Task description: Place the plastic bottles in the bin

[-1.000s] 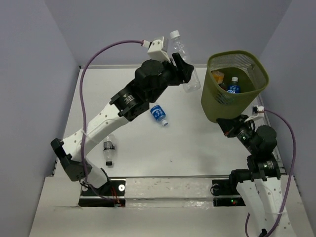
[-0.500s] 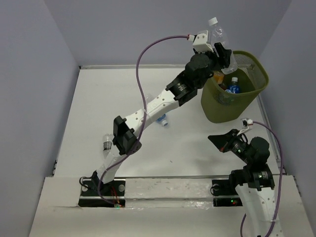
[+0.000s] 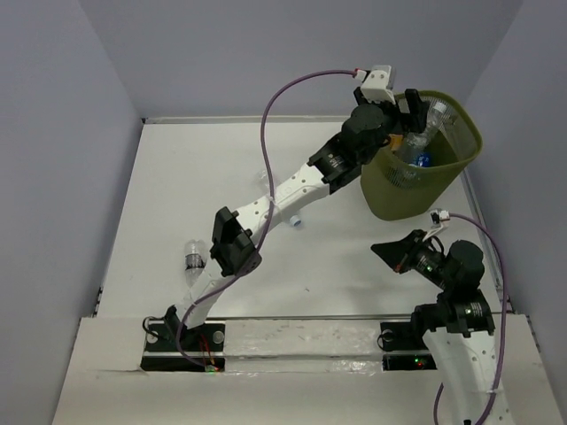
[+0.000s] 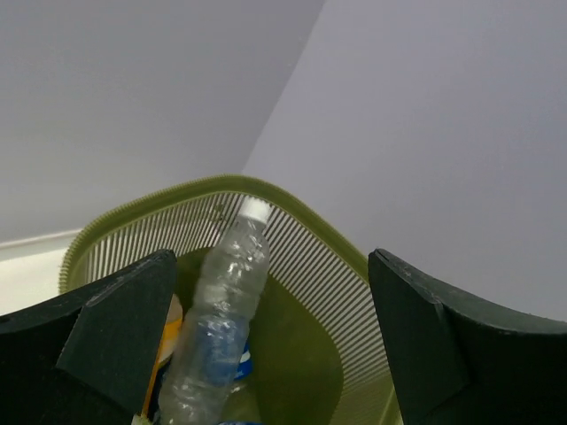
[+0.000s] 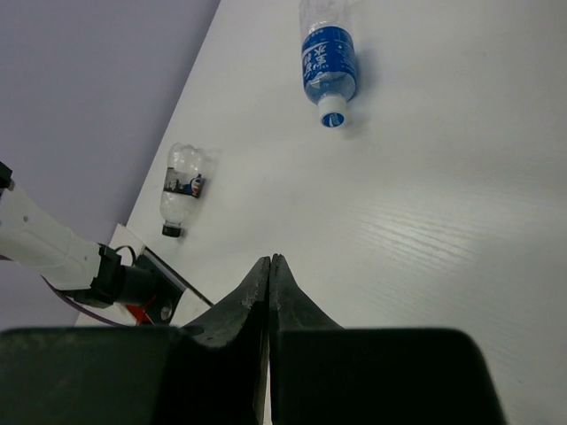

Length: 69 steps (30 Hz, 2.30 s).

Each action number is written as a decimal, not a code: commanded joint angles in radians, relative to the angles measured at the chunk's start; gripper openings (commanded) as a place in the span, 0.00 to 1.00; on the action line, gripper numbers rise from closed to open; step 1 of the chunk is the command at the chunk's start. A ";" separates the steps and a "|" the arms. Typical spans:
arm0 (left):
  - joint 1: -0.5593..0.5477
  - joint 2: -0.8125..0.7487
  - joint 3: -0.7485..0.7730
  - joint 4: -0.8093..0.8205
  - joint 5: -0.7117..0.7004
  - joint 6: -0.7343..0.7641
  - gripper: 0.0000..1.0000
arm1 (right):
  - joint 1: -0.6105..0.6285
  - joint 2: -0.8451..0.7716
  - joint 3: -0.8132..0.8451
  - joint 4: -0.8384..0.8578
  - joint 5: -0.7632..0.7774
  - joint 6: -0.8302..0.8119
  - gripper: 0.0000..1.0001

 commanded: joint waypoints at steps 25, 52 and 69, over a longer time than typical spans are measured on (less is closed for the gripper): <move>0.592 -1.358 -1.550 -1.127 -0.026 -0.277 0.99 | 0.720 0.797 0.386 0.423 0.476 -0.153 0.39; 0.849 -0.948 -1.687 -0.883 0.262 -0.120 0.98 | 0.702 1.748 1.335 -0.037 0.746 -0.573 0.97; 0.849 -1.058 -1.682 -0.812 0.478 -0.081 0.31 | 0.674 2.313 1.904 -0.267 0.903 -0.712 0.79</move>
